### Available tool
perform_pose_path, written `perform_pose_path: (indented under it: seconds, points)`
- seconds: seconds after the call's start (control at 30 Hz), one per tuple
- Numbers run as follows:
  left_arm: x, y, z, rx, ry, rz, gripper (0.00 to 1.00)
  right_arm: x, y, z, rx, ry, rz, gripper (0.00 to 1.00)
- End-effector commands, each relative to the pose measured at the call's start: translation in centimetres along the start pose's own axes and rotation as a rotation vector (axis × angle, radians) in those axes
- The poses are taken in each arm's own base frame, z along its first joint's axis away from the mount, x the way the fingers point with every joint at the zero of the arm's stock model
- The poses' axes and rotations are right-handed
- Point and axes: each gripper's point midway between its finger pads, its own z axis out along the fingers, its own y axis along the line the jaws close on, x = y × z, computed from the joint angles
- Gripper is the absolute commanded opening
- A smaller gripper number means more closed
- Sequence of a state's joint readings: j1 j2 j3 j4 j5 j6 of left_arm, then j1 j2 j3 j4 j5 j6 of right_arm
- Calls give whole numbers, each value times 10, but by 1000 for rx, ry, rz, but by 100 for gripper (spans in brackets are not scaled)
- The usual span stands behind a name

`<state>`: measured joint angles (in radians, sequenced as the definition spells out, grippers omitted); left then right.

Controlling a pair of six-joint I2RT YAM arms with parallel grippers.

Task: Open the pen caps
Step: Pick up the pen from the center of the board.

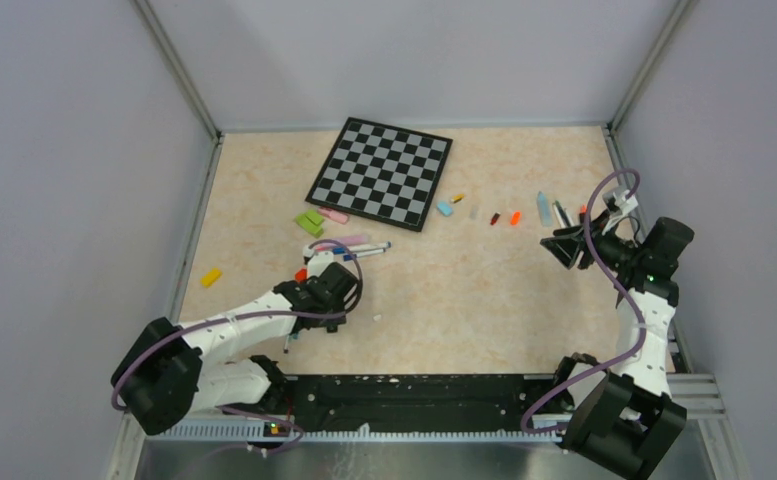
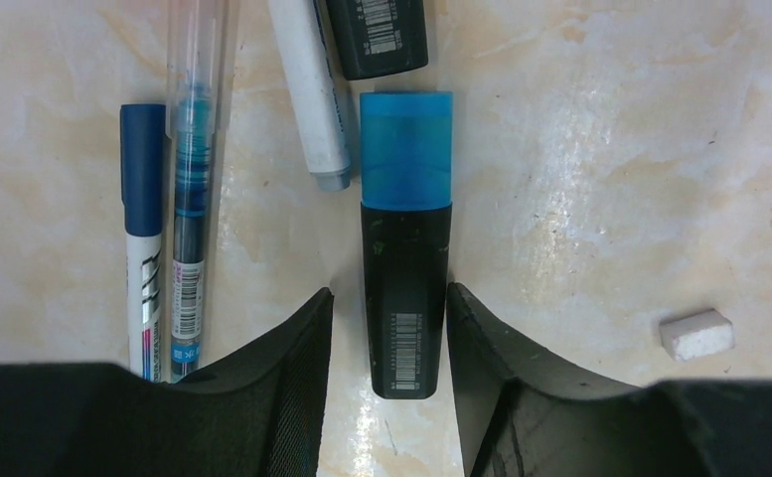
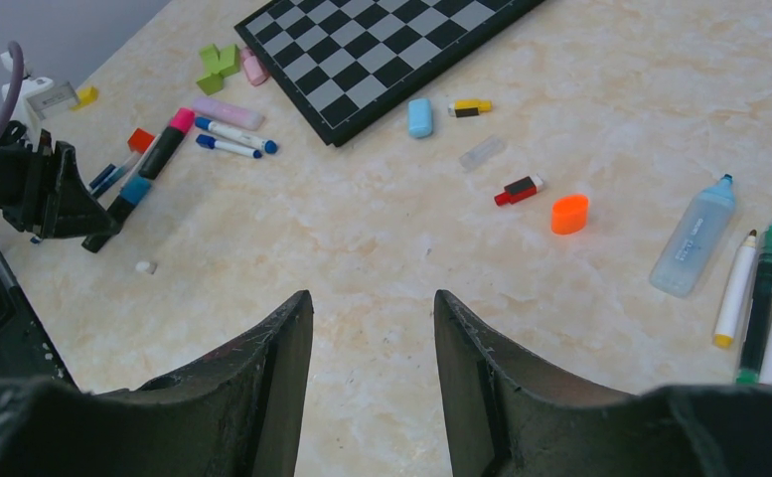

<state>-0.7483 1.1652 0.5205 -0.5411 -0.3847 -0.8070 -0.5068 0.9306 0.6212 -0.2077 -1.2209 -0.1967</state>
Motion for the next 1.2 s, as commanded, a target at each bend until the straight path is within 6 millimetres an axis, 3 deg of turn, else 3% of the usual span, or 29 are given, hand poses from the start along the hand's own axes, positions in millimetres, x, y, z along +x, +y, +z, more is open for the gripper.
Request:
perform_pose_path:
  seconds: [0.0, 0.17, 0.37, 0.47, 0.63, 0.8, 0.93, 1.03, 1.17]
  points:
    - [5, -5, 6, 8, 31, 0, 48, -16, 2, 0, -13, -24, -63, 47]
    - [7, -6, 8, -2, 52, 19, 42, -16, 2, 0, -12, -22, -64, 47]
    - [5, -14, 4, 38, 60, 25, 19, -16, 2, -1, -11, -21, -65, 47]
    - [-3, -24, -7, 84, 59, 33, 11, -16, 2, 0, -11, -21, -66, 47]
    - [-31, -43, -38, 202, -13, 32, 7, -16, 2, -1, -12, -19, -69, 47]
    - [-60, -96, -87, 574, -156, 23, 5, -13, 14, 1, -87, -32, -56, 47]
    - [-91, -149, -149, 1023, -369, -17, 3, -9, 33, 8, -185, -29, -49, 54]
    - [-101, -168, -172, 1207, -447, -51, 2, -2, 52, 15, -284, -13, -30, 59]
    - [-118, -197, -180, 1269, -467, -58, 0, 10, 81, 28, -422, 30, -8, 60]
